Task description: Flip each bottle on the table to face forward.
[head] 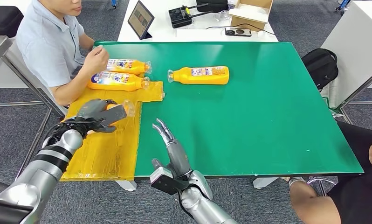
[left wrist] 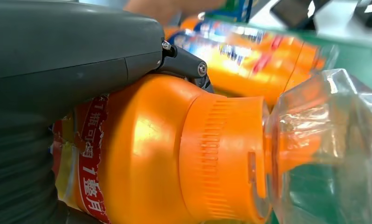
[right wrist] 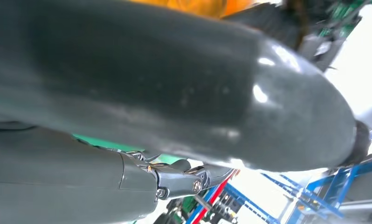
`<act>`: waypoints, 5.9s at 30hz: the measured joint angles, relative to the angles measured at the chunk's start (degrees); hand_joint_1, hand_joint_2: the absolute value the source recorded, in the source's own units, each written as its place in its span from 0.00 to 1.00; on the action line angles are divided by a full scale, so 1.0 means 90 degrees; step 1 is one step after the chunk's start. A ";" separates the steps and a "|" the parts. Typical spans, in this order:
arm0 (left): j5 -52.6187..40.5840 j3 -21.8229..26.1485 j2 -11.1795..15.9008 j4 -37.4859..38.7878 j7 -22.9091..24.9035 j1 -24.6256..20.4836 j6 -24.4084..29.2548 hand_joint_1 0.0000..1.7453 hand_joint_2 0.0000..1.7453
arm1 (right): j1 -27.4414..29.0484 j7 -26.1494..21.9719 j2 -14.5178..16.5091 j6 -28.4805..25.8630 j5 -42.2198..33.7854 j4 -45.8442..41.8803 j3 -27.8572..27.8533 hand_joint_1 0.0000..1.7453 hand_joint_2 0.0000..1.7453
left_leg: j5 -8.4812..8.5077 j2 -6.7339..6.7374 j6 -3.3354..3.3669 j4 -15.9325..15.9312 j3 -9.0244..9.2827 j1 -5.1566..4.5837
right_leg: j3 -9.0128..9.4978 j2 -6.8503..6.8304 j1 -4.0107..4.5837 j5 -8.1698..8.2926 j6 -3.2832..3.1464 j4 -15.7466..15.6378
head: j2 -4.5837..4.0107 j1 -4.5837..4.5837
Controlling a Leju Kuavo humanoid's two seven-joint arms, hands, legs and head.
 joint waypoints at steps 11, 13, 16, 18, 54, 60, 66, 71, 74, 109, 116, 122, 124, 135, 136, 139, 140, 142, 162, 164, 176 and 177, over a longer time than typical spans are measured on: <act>-0.0138 -0.0226 -0.0321 0.1083 -0.0165 -0.0352 0.0032 0.13 1.00 | -0.0017 0.0000 0.0043 0.0125 -0.0049 -0.0030 0.0135 0.00 0.00 | 0.0001 -0.0003 0.0000 0.0000 0.0004 0.0000 | 0.0005 -0.0002 0.0000 0.0000 0.0000 0.0003 | 0.0000 -0.0001; -0.0121 -0.0254 -0.0360 0.1132 -0.0297 -0.0350 0.0004 0.00 1.00 | -0.0020 0.0000 0.0043 0.0125 -0.0073 -0.0030 0.0154 0.00 0.00 | 0.0002 -0.0004 0.0001 0.0000 0.0004 0.0000 | 0.0007 -0.0002 0.0000 0.0000 0.0000 0.0003 | 0.0000 -0.0001; 0.0037 -0.0286 -0.0423 0.1161 -0.0586 -0.0308 -0.0133 0.00 1.00 | -0.0026 0.0000 0.0043 0.0126 -0.0134 -0.0030 0.0186 0.00 0.00 | 0.0003 -0.0003 0.0001 0.0000 0.0005 -0.0001 | 0.0009 -0.0002 -0.0001 0.0000 0.0000 0.0003 | 0.0000 0.0000; 0.0252 -0.0291 -0.0476 0.1148 -0.0787 -0.0225 -0.0286 0.00 1.00 | -0.0034 0.0000 0.0042 0.0124 -0.0185 -0.0030 0.0217 0.00 0.00 | 0.0003 -0.0003 0.0001 0.0000 0.0005 -0.0001 | 0.0009 -0.0002 -0.0001 0.0000 0.0000 0.0003 | 0.0000 0.0001; 0.5039 0.1320 -0.1606 -0.3014 -0.1451 0.1791 0.0952 0.00 1.00 | 0.0437 -0.0001 -0.0238 -0.1352 -0.0581 -0.1755 0.0579 0.00 1.00 | -0.0001 -0.0002 0.0002 0.0000 0.0001 -0.0001 | 0.0001 -0.0001 -0.0001 -0.0001 0.0000 0.0000 | 0.0000 -0.0002; 0.5555 0.1511 -0.1756 -0.3830 -0.1288 0.2495 0.1348 0.00 1.00 | 0.1508 -0.0002 -0.0370 -0.1424 0.0867 -0.4341 -0.0085 0.00 1.00 | -0.0009 -0.0005 0.0000 0.0000 -0.0005 -0.0001 | -0.0003 -0.0002 0.0000 -0.0006 -0.0002 -0.0002 | 0.0000 -0.0002; 0.5353 0.1739 -0.1809 -0.4571 -0.1559 0.3438 0.1831 0.00 1.00 | 0.2408 -0.0002 -0.0424 -0.1435 0.1222 -0.5936 -0.0979 0.00 1.00 | -0.0014 -0.0002 -0.0004 -0.0001 -0.0004 -0.0001 | -0.0002 -0.0001 0.0000 -0.0008 -0.0003 -0.0006 | 0.0000 -0.0002; 0.4854 0.2081 -0.1854 -0.5238 -0.1832 0.4331 0.2252 0.00 1.00 | 0.2879 0.0038 -0.0592 -0.1413 0.1457 -0.5816 -0.1681 0.00 1.00 | -0.0017 -0.0001 -0.0006 -0.0002 -0.0001 0.0000 | -0.0001 -0.0001 0.0000 -0.0009 -0.0003 -0.0006 | 0.0000 -0.0004; 0.4537 0.2240 -0.1892 -0.5591 -0.1877 0.4833 0.2370 0.00 1.00 | 0.2996 0.0379 -0.0810 -0.1233 0.2026 -0.5256 -0.2082 0.00 1.00 | -0.0018 -0.0003 -0.0004 -0.0002 -0.0002 0.0000 | 0.0000 -0.0002 0.0000 -0.0011 -0.0003 -0.0008 | 0.0000 -0.0004; 0.3269 0.1853 -0.2053 -0.5933 -0.1467 0.5042 0.2467 0.00 1.00 | 0.0739 0.3191 -0.1814 0.0661 0.4264 -0.1803 -0.2707 0.00 1.00 | -0.0010 -0.0004 0.0001 -0.0001 0.0000 -0.0002 | 0.0005 -0.0002 0.0000 -0.0002 0.0000 -0.0007 | 0.0000 -0.0004; 0.3190 0.1841 -0.2051 -0.5810 -0.1418 0.4952 0.2448 0.00 1.00 | 0.0436 0.3287 -0.1817 0.0637 0.4407 -0.1205 -0.2627 0.00 1.00 | -0.0010 -0.0004 0.0001 -0.0001 -0.0001 -0.0002 | 0.0005 -0.0002 0.0000 -0.0002 0.0000 -0.0007 | 0.0000 -0.0004; 0.3222 0.1832 -0.2051 -0.5703 -0.1406 0.4846 0.2377 0.00 1.00 | 0.0139 0.3411 -0.1817 0.0462 0.4690 -0.0928 -0.2483 0.00 1.00 | -0.0008 -0.0004 0.0002 -0.0001 -0.0001 -0.0002 | 0.0006 -0.0002 0.0000 -0.0002 0.0000 -0.0006 | 0.0000 -0.0004; 0.3255 0.1829 -0.2051 -0.5671 -0.1401 0.4816 0.2352 0.00 1.00 | 0.0039 0.3438 -0.1817 0.0428 0.4774 -0.0873 -0.2435 0.00 1.00 | -0.0008 -0.0004 0.0002 -0.0001 -0.0001 -0.0002 | 0.0005 -0.0002 0.0000 -0.0002 0.0000 -0.0006 | 0.0000 -0.0003; 0.3413 0.1816 -0.2051 -0.5501 -0.1354 0.4683 0.2245 0.00 1.00 | -0.0464 0.3597 -0.1773 0.0768 0.4743 -0.0368 -0.2243 0.00 1.00 | -0.0008 -0.0005 0.0003 -0.0001 -0.0001 -0.0002 | 0.0005 -0.0003 0.0000 -0.0002 0.0001 -0.0005 | 0.0000 -0.0004; 0.3419 0.1816 -0.2051 -0.5497 -0.1339 0.4683 0.2237 0.00 1.00 | -0.0501 0.3622 -0.1764 0.0848 0.4723 -0.0284 -0.2237 0.00 1.00 | -0.0008 -0.0005 0.0003 -0.0001 -0.0001 -0.0002 | 0.0006 -0.0003 0.0000 -0.0002 0.0001 -0.0005 | 0.0000 -0.0004; 0.3449 0.1817 -0.2051 -0.5490 -0.1286 0.4684 0.2230 0.00 1.00 | -0.0603 0.3710 -0.1744 0.1061 0.4688 -0.0016 -0.2213 0.00 1.00 | -0.0008 -0.0005 0.0003 -0.0001 -0.0001 -0.0002 | 0.0006 -0.0002 0.0000 -0.0002 0.0001 -0.0005 | 0.0000 -0.0003; 0.3462 0.1818 -0.2051 -0.5487 -0.1273 0.4683 0.2230 0.00 1.00 | -0.0645 0.3741 -0.1737 0.1115 0.4688 0.0072 -0.2199 0.00 1.00 | -0.0008 -0.0004 0.0003 -0.0001 -0.0001 -0.0002 | 0.0006 -0.0002 0.0000 -0.0002 0.0000 -0.0005 | 0.0000 -0.0004; 0.3482 0.1820 -0.2051 -0.5472 -0.1255 0.4681 0.2226 0.00 1.00 | -0.0750 0.3820 -0.1718 0.1217 0.4702 0.0245 -0.2166 0.00 1.00 | -0.0008 -0.0003 0.0003 -0.0001 0.0002 -0.0002 | 0.0006 -0.0001 0.0000 -0.0002 0.0000 -0.0005 | 0.0000 -0.0004; 0.3865 0.1826 -0.2043 -0.5285 -0.1185 0.4618 0.1901 0.00 1.00 | -0.1499 0.3721 -0.1620 0.1717 0.4178 0.1279 -0.2018 1.00 1.00 | -0.0008 0.0002 0.0003 -0.0001 0.0037 -0.0001 | 0.0034 0.0000 0.0000 0.0003 0.0001 -0.0006 | 0.0000 -0.0001; 0.3871 0.1826 -0.2040 -0.5293 -0.1185 0.4664 0.1865 0.00 1.00 | -0.1500 0.3685 -0.1611 0.1759 0.4059 0.1305 -0.2022 1.00 1.00 | -0.0009 0.0003 0.0003 -0.0001 0.0041 -0.0001 | 0.0035 0.0000 0.0001 0.0002 0.0001 -0.0007 | 0.0000 -0.0001; 0.3874 0.1817 -0.2036 -0.5308 -0.1275 0.4818 0.1767 0.00 1.00 | -0.1267 0.2622 -0.1568 0.2289 0.2788 0.1254 -0.2249 1.00 1.00 | -0.0021 0.0008 -0.0004 -0.0002 0.0117 0.0001 | 0.0080 0.0003 0.0003 -0.0005 -0.0005 -0.0013 | 0.0000 -0.0002; 0.3886 0.1814 -0.2036 -0.5308 -0.1295 0.4827 0.1750 0.00 1.00 | -0.1224 0.2518 -0.1559 0.2285 0.2678 0.1229 -0.2274 1.00 1.00 | -0.0021 0.0007 -0.0004 -0.0002 0.0120 0.0001 | 0.0083 0.0003 0.0003 -0.0005 -0.0005 -0.0013 | 0.0000 -0.0002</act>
